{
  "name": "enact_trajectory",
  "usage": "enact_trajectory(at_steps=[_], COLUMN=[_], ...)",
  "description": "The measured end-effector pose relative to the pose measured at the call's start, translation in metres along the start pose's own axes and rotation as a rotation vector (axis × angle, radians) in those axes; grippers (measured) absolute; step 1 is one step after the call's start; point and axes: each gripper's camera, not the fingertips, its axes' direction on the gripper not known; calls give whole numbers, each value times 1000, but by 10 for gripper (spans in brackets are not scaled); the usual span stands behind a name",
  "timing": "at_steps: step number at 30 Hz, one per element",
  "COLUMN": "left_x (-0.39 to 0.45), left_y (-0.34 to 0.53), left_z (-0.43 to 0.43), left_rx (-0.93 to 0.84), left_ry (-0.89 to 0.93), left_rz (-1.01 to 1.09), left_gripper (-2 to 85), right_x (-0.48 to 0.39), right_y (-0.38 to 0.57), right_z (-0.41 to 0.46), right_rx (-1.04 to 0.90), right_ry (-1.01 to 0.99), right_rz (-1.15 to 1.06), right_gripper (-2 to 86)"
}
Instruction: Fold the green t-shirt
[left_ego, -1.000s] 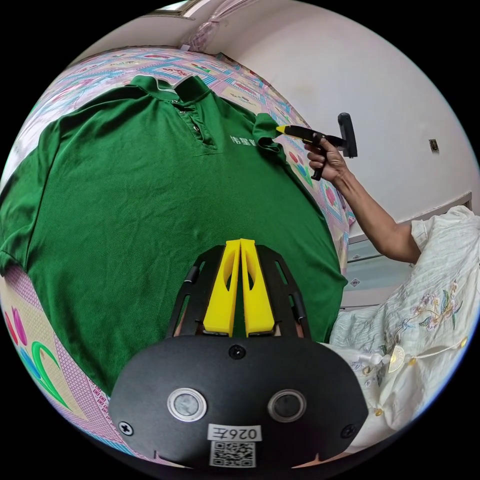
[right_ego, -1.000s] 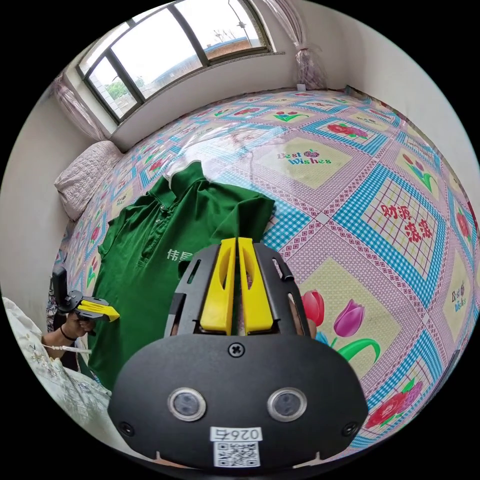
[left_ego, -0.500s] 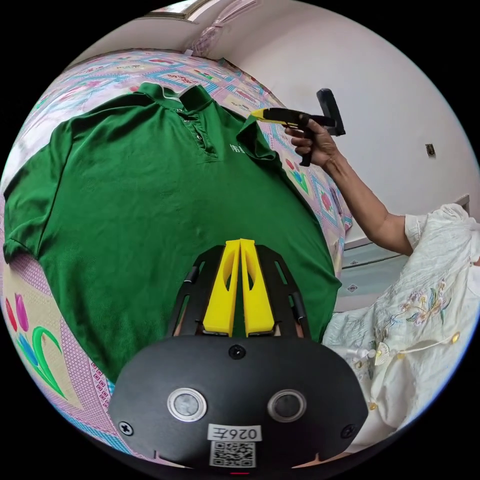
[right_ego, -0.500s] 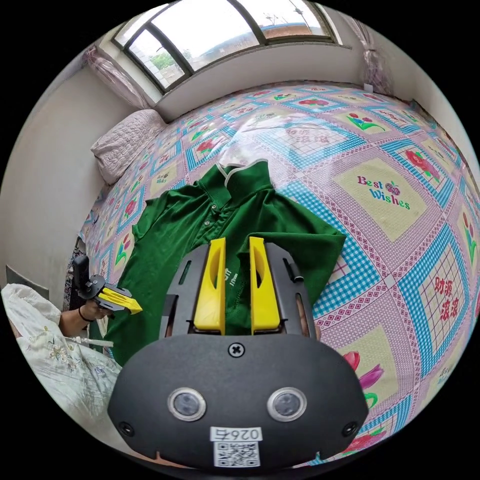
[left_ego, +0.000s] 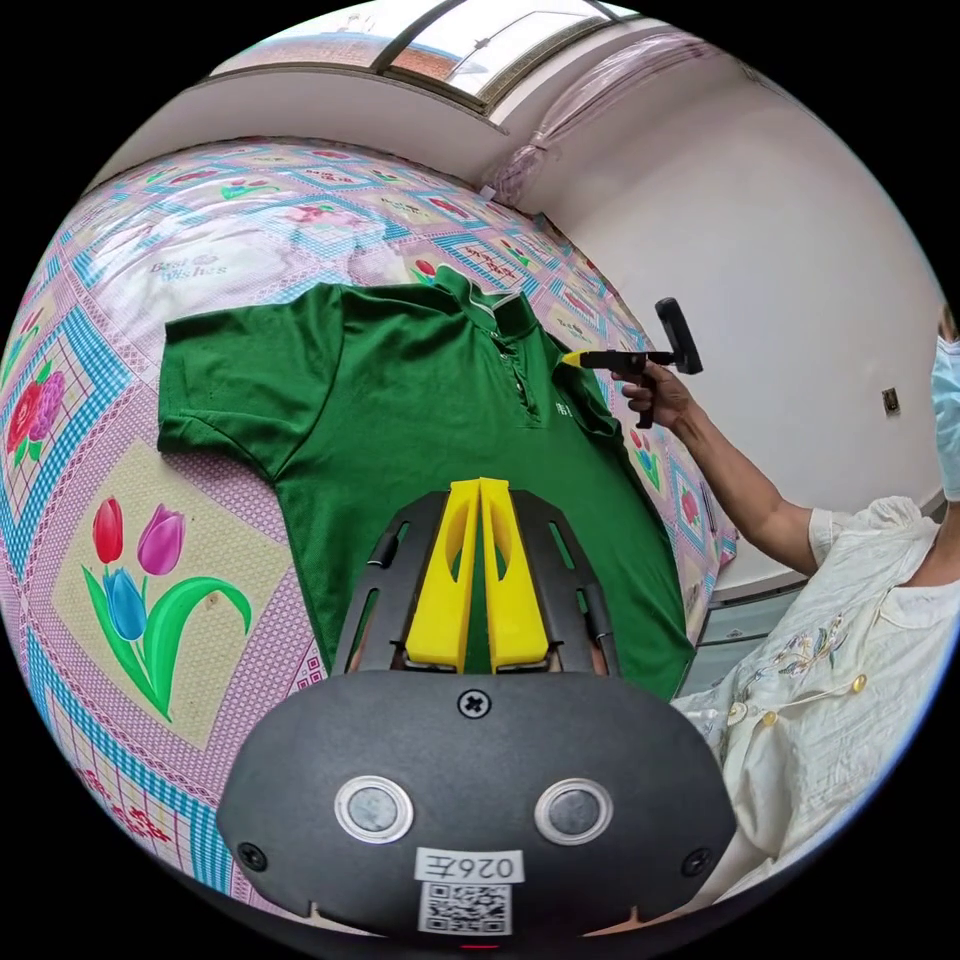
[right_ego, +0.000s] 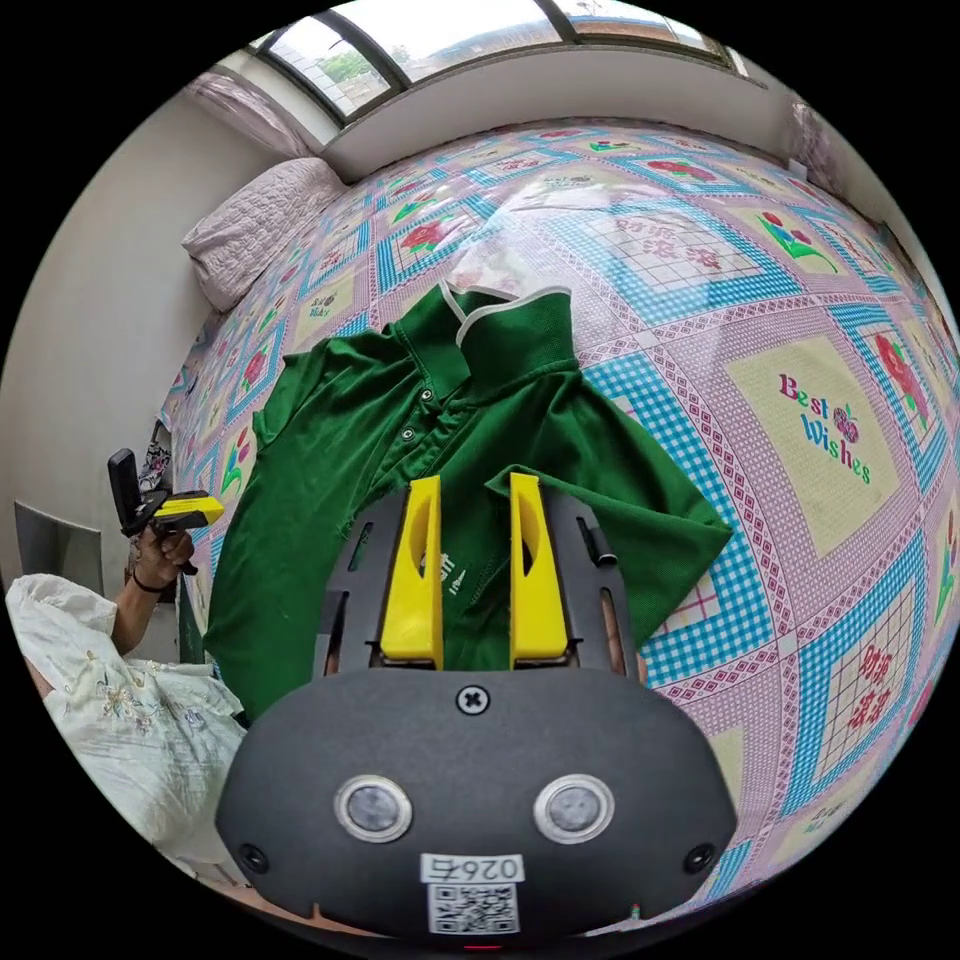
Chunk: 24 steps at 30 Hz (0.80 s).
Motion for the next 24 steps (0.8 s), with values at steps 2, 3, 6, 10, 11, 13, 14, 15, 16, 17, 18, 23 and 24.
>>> enact_trajectory(at_steps=[2,3,6,10,11,13,14,15,16,17,18,23,24], left_x=[0,0,4,17,23,33,39,41,45,48,48,33,30], left_y=[5,6,9,8,6,4,3,3,3,3,3,11,12], left_z=[6,7,13,20,22,26,29,30,33,34,33,11,10], left_rx=[-10,-13,-25,-42,-37,-31,-27,-26,-23,-16,-8,90,90], left_ry=[13,16,19,18,21,28,30,29,14,-23,-43,-239,-255], left_rz=[-9,-11,-12,22,37,58,67,72,76,67,58,-107,-126], left_gripper=[-10,-10,-10,-10,-10,-10,-10,-10,-10,-10,-9,-3,-1], right_x=[6,8,17,9,6,1,0,-1,-1,-2,-4,-50,-53], right_y=[-17,-20,-29,-24,-20,-11,-5,-1,5,14,20,89,94], right_z=[6,9,16,3,-2,-9,-13,-15,-22,-29,-33,-12,-3], right_rx=[-102,-131,-228,-220,-215,-201,-182,-166,-127,-82,-48,65,45], right_ry=[-6,-12,-106,-102,-91,-20,35,45,39,29,25,172,190], right_rz=[-19,-24,-33,-90,-99,-101,-97,-93,-79,-46,-31,1,6], right_gripper=[65,66,68,47,44,41,41,42,39,34,28,-7,-8])
